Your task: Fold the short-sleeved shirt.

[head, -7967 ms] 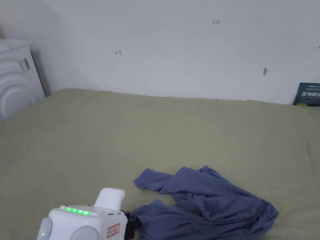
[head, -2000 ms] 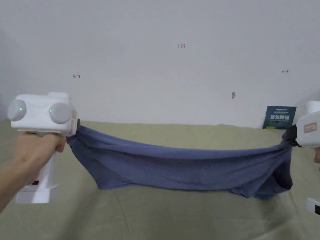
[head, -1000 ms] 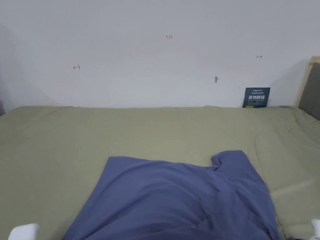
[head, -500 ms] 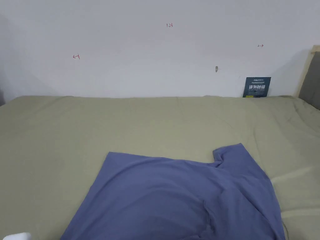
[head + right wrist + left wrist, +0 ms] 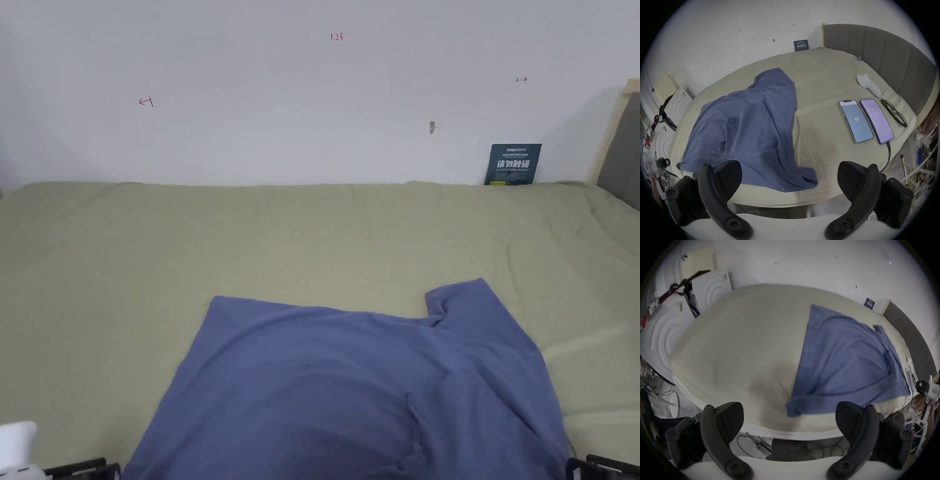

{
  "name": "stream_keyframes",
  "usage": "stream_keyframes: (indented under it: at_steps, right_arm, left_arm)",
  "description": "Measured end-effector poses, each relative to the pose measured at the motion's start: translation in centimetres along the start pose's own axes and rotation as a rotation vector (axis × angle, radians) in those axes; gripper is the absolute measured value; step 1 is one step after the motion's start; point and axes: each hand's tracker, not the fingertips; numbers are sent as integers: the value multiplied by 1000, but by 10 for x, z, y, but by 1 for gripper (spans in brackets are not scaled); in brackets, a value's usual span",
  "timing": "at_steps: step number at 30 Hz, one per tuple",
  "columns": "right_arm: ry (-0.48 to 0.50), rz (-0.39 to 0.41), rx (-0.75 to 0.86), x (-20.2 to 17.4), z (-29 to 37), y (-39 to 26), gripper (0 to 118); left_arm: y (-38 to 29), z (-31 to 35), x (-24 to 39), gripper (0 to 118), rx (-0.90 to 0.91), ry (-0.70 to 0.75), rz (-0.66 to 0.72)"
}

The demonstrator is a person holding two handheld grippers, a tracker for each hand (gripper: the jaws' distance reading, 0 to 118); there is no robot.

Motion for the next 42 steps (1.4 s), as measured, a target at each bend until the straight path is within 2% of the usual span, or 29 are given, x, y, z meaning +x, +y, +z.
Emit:
stream_keyframes:
  at_steps: [1,2,3,5,8,9,16,17,22,24,30,31,33,34,35,36,37,38,42]
  right_arm:
    - [-10,4,5,-4,-4,-3,24]
    - [-10,35,21,-12,-5,2,14]
    - [-6,64,36,-18,-9,5,4]
    - [-35,72,43,-27,-19,7,0]
    - [0,65,15,-31,-37,20,0]
    - [0,61,12,-33,-21,33,0]
    - [2,30,-2,-33,-70,64,0]
    - [5,33,-8,-22,-92,64,0]
    - [-15,58,-5,-26,-130,92,1]
    - [-19,72,-6,-25,-146,103,1]
    - [-50,109,-2,-25,-186,135,1]
    - [-53,110,0,-24,-193,142,1]
    - [-72,115,3,-26,-199,155,1]
    - [-73,118,3,-26,-203,162,1]
    - [-69,118,1,-26,-207,167,1]
    - [-69,118,-1,-26,-211,172,1]
    - [-68,118,-1,-23,-211,176,0]
    - [-67,121,-5,-23,-214,180,1]
    - [-77,120,-6,-18,-218,187,1]
  left_arm:
    - [4,0,4,26,5,-18,3]
    - [9,-1,10,1,6,-26,-12]
    - [16,-6,17,1,20,-25,-25]
    - [26,-20,29,1,22,-11,-38]
    - [43,-47,41,1,-1,-66,-49]
    - [51,-57,46,1,-6,-66,-54]
    - [126,-138,75,1,-22,-39,-105]
    - [141,-154,79,1,-22,-38,-108]
    - [189,-212,102,1,-41,-9,-120]
    - [207,-240,104,1,-65,-17,-86]
    - [238,-304,117,1,-90,31,-100]
    - [245,-314,113,3,-94,25,-90]
    - [252,-324,114,16,-88,28,-77]
    - [255,-330,116,16,-93,35,-78]
    - [259,-337,114,43,-124,45,-89]
    - [259,-344,115,91,-167,67,-111]
    - [259,-350,116,118,-175,76,-115]
    - [262,-347,118,117,-82,74,-120]
    - [228,-361,117,115,-205,53,-124]
